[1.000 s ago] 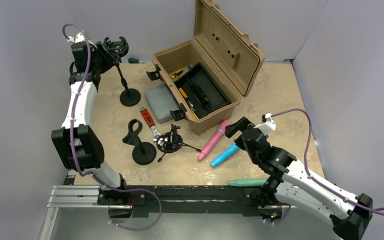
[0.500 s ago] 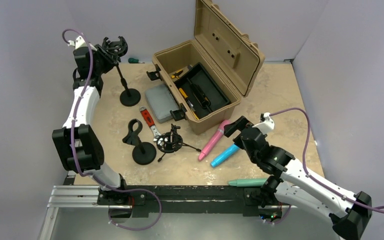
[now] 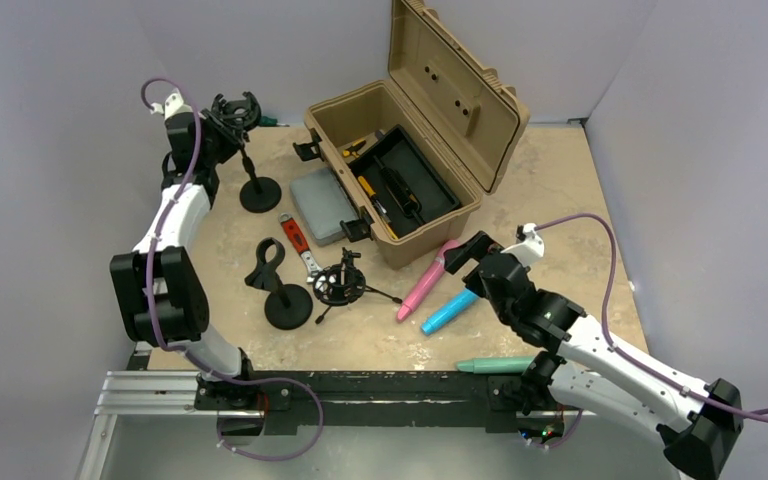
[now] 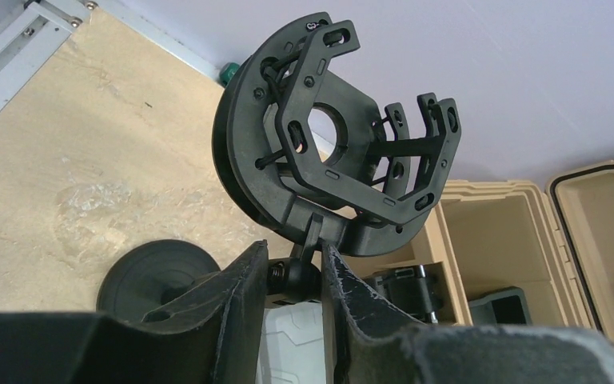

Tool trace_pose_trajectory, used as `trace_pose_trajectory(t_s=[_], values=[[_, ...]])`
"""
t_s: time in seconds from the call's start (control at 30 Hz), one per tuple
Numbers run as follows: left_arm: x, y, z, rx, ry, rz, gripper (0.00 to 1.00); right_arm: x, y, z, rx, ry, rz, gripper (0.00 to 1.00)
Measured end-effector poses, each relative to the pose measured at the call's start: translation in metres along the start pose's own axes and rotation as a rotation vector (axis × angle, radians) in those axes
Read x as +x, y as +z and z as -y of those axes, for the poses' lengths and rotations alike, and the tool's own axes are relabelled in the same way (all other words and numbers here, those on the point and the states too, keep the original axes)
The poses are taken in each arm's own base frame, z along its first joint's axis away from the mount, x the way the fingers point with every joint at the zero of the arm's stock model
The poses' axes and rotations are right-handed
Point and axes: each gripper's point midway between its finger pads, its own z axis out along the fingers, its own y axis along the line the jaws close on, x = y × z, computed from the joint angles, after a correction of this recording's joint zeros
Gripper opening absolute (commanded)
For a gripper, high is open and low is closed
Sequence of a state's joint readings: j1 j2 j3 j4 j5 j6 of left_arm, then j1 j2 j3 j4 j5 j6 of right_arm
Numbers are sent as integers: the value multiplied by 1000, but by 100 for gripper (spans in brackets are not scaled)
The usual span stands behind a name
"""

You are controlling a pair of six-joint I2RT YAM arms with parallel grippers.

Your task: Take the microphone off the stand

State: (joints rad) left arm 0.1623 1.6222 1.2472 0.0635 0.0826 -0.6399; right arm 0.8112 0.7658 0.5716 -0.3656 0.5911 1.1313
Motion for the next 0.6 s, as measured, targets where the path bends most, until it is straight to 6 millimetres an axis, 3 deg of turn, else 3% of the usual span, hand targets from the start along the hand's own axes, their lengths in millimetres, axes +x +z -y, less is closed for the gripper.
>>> trace_pose_trajectory(t_s=[0.37, 0.4, 0.5, 0.6], values=[[35, 17, -25, -77, -22, -98, 32, 0, -1, 0, -8, -21, -4, 99], [35, 17, -25, -80, -22, -100, 34, 0, -2, 0, -10, -26, -4, 99], [35, 15, -26, -91, -19, -111, 59, 0, -2, -2, -17, -53, -10, 99], [36, 8, -32, -131, -15, -137, 74, -4, -6, -11, -46, -89, -18, 99]])
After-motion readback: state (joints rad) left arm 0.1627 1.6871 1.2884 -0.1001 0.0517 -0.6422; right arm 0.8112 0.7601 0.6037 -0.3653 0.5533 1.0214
